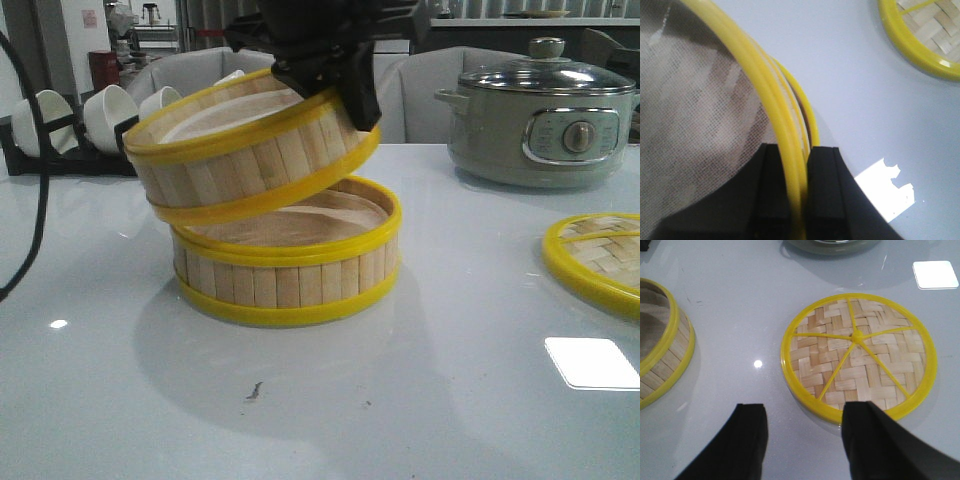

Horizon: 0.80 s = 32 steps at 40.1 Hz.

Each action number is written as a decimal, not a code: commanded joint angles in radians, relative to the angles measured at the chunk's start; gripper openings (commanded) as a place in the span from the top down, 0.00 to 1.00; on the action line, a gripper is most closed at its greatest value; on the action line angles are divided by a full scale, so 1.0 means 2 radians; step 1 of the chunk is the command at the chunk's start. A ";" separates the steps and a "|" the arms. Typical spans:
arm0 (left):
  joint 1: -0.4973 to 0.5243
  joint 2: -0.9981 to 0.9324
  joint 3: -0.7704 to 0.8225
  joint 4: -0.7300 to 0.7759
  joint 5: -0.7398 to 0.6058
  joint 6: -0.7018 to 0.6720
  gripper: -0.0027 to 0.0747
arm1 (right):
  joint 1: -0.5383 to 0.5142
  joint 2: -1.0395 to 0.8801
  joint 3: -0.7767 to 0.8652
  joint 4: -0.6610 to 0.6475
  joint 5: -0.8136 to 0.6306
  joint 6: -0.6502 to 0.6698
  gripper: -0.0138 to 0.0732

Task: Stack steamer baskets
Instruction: 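Lift the basket with the left gripper and lower it onto the middle basket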

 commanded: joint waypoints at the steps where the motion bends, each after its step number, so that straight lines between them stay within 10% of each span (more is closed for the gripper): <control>1: -0.011 -0.019 -0.020 0.008 -0.035 -0.001 0.85 | 0.000 -0.001 -0.019 -0.006 -0.040 -0.001 0.32; 32: -0.039 0.041 -0.025 -0.001 -0.062 -0.001 0.85 | 0.000 -0.001 -0.018 -0.006 -0.040 -0.001 0.32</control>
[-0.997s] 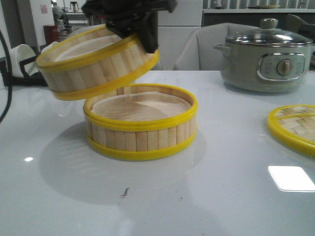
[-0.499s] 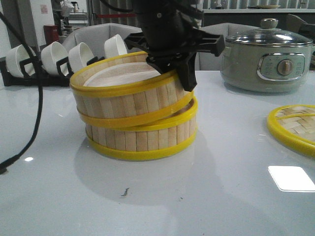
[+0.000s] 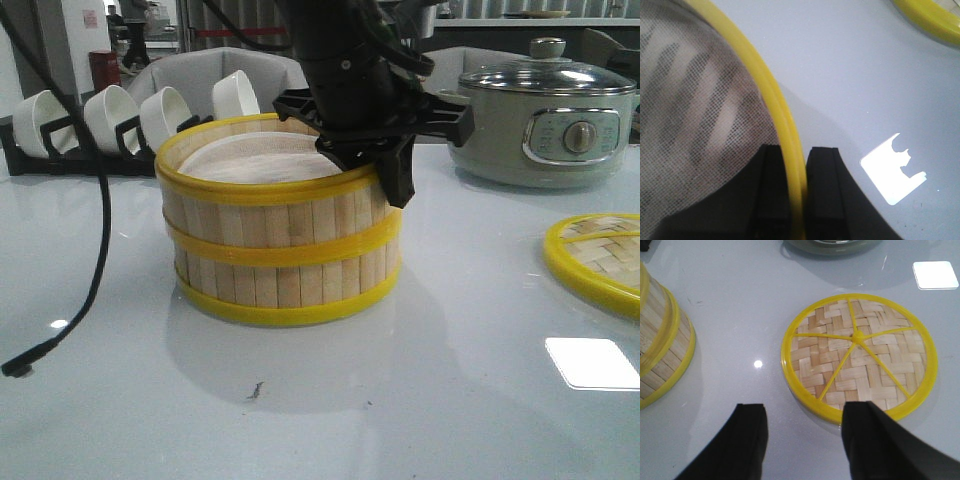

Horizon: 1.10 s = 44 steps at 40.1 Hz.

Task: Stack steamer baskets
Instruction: 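Press the basket level on the stack and open the left gripper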

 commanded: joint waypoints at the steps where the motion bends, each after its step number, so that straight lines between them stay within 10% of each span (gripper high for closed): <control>1: -0.008 -0.021 -0.017 -0.015 -0.042 0.003 0.85 | 0.000 -0.001 -0.018 -0.006 -0.039 -0.001 0.32; 44: -0.008 -0.021 -0.017 0.035 -0.051 0.003 0.71 | 0.000 -0.001 -0.018 -0.006 -0.037 -0.001 0.32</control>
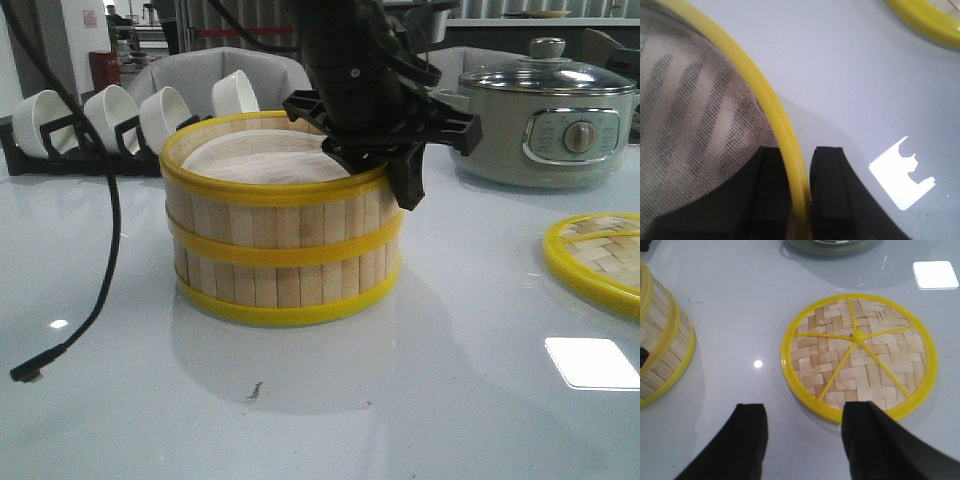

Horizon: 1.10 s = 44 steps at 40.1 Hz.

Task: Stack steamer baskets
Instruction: 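Press the basket level on the stack and open the left gripper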

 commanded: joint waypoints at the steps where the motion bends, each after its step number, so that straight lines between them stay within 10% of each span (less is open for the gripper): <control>1: -0.004 -0.026 -0.015 0.012 -0.033 0.003 0.71 | 0.000 -0.001 -0.018 -0.006 -0.037 -0.001 0.32; 44: 0.016 -0.026 -0.015 0.025 -0.018 0.002 0.72 | 0.000 -0.001 -0.018 -0.005 -0.026 -0.001 0.32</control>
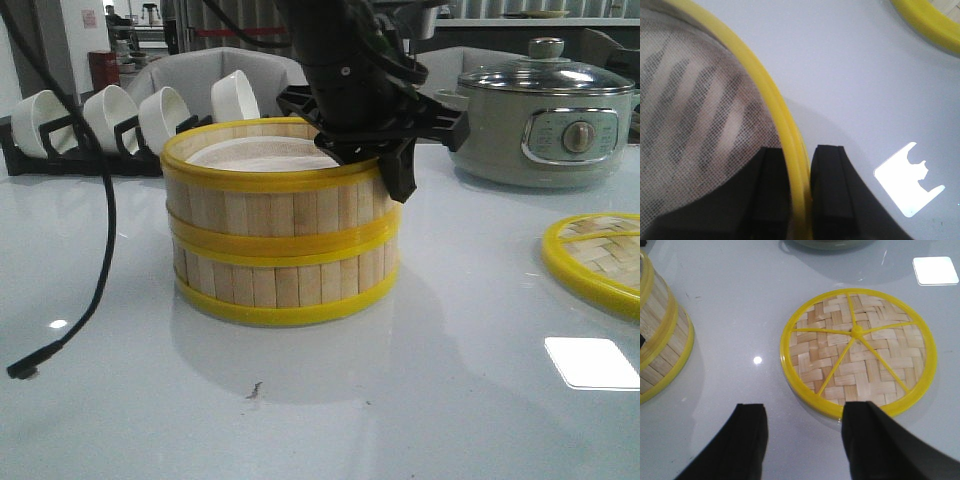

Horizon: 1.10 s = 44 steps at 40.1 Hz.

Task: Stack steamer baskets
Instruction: 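Press the basket level on the stack and open the left gripper, then raise the left gripper away from the stacked baskets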

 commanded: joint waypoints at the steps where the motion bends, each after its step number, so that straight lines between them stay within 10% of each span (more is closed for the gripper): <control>1: 0.006 -0.027 -0.014 0.016 -0.011 0.001 0.72 | 0.000 -0.001 -0.018 -0.005 -0.033 -0.001 0.32; 17: 0.006 -0.028 -0.039 0.022 -0.008 0.001 0.40 | 0.000 -0.001 -0.018 -0.005 -0.033 -0.001 0.32; 44: 0.034 -0.062 -0.152 0.082 0.134 0.001 0.39 | 0.000 -0.001 -0.018 -0.005 -0.033 -0.001 0.32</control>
